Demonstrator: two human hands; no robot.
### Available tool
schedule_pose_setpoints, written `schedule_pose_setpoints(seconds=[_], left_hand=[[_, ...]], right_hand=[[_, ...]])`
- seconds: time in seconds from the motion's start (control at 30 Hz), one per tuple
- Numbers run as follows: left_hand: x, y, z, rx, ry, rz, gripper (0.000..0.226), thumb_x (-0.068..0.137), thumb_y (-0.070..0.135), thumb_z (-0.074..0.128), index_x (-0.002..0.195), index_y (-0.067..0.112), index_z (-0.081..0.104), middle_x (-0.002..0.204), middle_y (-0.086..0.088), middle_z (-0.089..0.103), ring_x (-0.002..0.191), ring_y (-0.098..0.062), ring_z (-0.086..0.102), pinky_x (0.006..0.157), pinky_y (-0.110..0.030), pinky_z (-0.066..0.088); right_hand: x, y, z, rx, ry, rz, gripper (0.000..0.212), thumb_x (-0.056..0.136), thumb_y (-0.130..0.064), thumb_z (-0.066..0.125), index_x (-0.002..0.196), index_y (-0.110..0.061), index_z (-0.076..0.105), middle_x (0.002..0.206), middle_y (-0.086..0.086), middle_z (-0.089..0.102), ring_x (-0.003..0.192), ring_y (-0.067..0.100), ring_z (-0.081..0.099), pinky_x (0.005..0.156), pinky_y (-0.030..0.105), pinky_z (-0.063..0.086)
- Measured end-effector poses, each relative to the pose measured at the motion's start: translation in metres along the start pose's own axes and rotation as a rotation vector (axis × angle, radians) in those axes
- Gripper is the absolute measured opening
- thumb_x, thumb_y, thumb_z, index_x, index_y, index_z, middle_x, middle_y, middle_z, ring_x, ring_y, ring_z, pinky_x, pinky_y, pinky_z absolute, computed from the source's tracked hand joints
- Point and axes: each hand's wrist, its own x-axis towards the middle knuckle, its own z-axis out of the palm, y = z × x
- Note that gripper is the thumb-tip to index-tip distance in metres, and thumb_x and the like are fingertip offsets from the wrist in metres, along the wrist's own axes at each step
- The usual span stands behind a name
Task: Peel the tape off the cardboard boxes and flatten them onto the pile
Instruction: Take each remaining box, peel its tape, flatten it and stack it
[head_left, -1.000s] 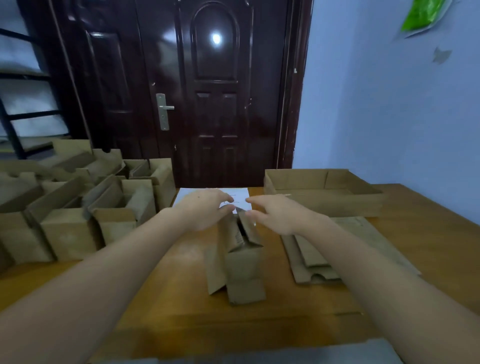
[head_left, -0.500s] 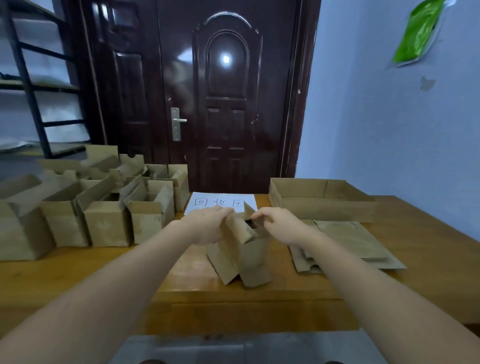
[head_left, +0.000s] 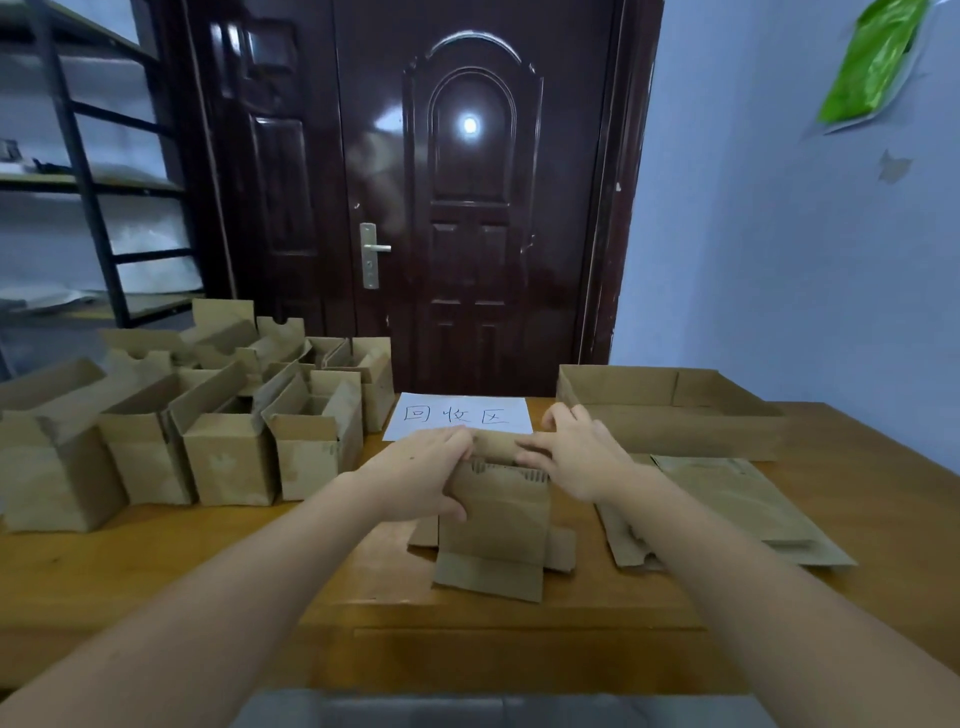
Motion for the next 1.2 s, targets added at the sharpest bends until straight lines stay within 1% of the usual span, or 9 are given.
schedule_pose_setpoints(seconds=[0.13, 0.27, 0.37, 0.43, 0.53, 0.73, 0.93, 1.07, 1.2], left_hand=[[-0.002, 0.007, 0.007, 0.102, 0.069, 0.067, 0.042, 0.091, 0.048, 0.072, 0.116, 0.026, 0.046, 0.118, 0.007, 0.06, 0.107, -0.016, 0.055, 0.087, -0.028, 0.044], [-0.001, 0.003, 0.021, 0.171, 0.165, 0.193, 0.037, 0.086, 0.045, 0.076, 0.098, 0.026, 0.047, 0.107, 0.005, 0.062, 0.096, -0.019, 0.057, 0.081, -0.034, 0.049], [-0.002, -0.002, 0.021, 0.129, 0.192, 0.148, 0.048, 0.076, 0.057, 0.082, 0.1, 0.03, 0.05, 0.12, 0.005, 0.059, 0.104, -0.017, 0.052, 0.086, -0.033, 0.05], [-0.002, -0.007, 0.017, 0.076, 0.098, 0.058, 0.07, 0.071, 0.066, 0.081, 0.128, 0.037, 0.052, 0.143, 0.007, 0.045, 0.121, -0.016, 0.044, 0.099, -0.032, 0.046], [0.001, -0.013, 0.012, 0.177, -0.09, 0.071, 0.104, 0.071, 0.067, 0.08, 0.154, 0.054, 0.018, 0.163, 0.006, 0.014, 0.141, -0.021, 0.028, 0.112, -0.042, 0.038], [0.004, -0.009, 0.014, 0.299, -0.106, 0.092, 0.096, 0.077, 0.071, 0.073, 0.156, 0.043, 0.026, 0.165, 0.006, 0.01, 0.146, -0.023, 0.023, 0.118, -0.041, 0.032], [-0.006, -0.01, 0.024, 0.212, 0.094, -0.111, 0.117, 0.064, 0.083, 0.072, 0.155, 0.028, 0.025, 0.16, 0.008, 0.025, 0.145, -0.018, 0.029, 0.116, -0.038, 0.033], [-0.007, -0.008, 0.034, 0.141, 0.16, -0.343, 0.109, 0.062, 0.09, 0.065, 0.143, 0.023, 0.037, 0.145, 0.007, 0.043, 0.132, -0.016, 0.043, 0.108, -0.039, 0.04], [-0.009, -0.008, 0.048, 0.119, 0.142, -0.43, 0.084, 0.075, 0.089, 0.053, 0.13, 0.027, 0.045, 0.131, 0.009, 0.054, 0.122, -0.015, 0.051, 0.105, -0.037, 0.043]], right_hand=[[0.002, 0.002, -0.005, 0.235, -0.237, 0.064, 0.075, 0.094, -0.076, 0.037, 0.154, -0.031, 0.043, 0.147, -0.003, 0.038, 0.134, 0.02, 0.037, 0.11, 0.042, 0.039], [0.0, 0.001, 0.008, 0.367, -0.299, 0.088, 0.09, 0.086, -0.081, 0.047, 0.154, -0.023, 0.042, 0.159, 0.003, 0.035, 0.142, 0.025, 0.038, 0.117, 0.045, 0.035], [0.0, 0.001, 0.017, 0.47, -0.235, 0.087, 0.076, 0.088, -0.071, 0.059, 0.143, -0.018, 0.054, 0.144, 0.002, 0.05, 0.126, 0.022, 0.05, 0.104, 0.038, 0.043], [-0.001, 0.0, 0.017, 0.546, -0.206, 0.092, 0.052, 0.089, -0.059, 0.064, 0.123, -0.02, 0.064, 0.119, -0.001, 0.06, 0.105, 0.018, 0.054, 0.084, 0.03, 0.043], [-0.002, -0.003, 0.013, 0.653, -0.187, 0.09, 0.027, 0.092, -0.044, 0.063, 0.084, -0.019, 0.059, 0.083, 0.002, 0.057, 0.077, 0.018, 0.051, 0.069, 0.033, 0.039], [-0.005, 0.001, 0.006, 0.709, -0.118, 0.127, 0.045, 0.104, -0.035, 0.042, 0.145, -0.02, 0.053, 0.14, -0.001, 0.058, 0.126, 0.017, 0.053, 0.106, 0.032, 0.043], [-0.014, 0.019, 0.016, 0.782, 0.065, 0.211, 0.032, 0.106, -0.02, 0.044, 0.136, -0.024, 0.056, 0.135, -0.005, 0.061, 0.127, 0.014, 0.055, 0.103, 0.028, 0.045], [-0.031, 0.02, 0.027, 0.737, -0.016, 0.281, 0.039, 0.108, -0.046, 0.036, 0.127, -0.023, 0.063, 0.118, -0.004, 0.067, 0.103, 0.013, 0.061, 0.088, 0.029, 0.051], [-0.039, 0.031, 0.048, 1.05, -0.23, 0.458, 0.092, 0.081, -0.09, 0.035, 0.147, -0.027, 0.047, 0.143, 0.0, 0.056, 0.113, 0.02, 0.064, 0.095, 0.04, 0.055]])
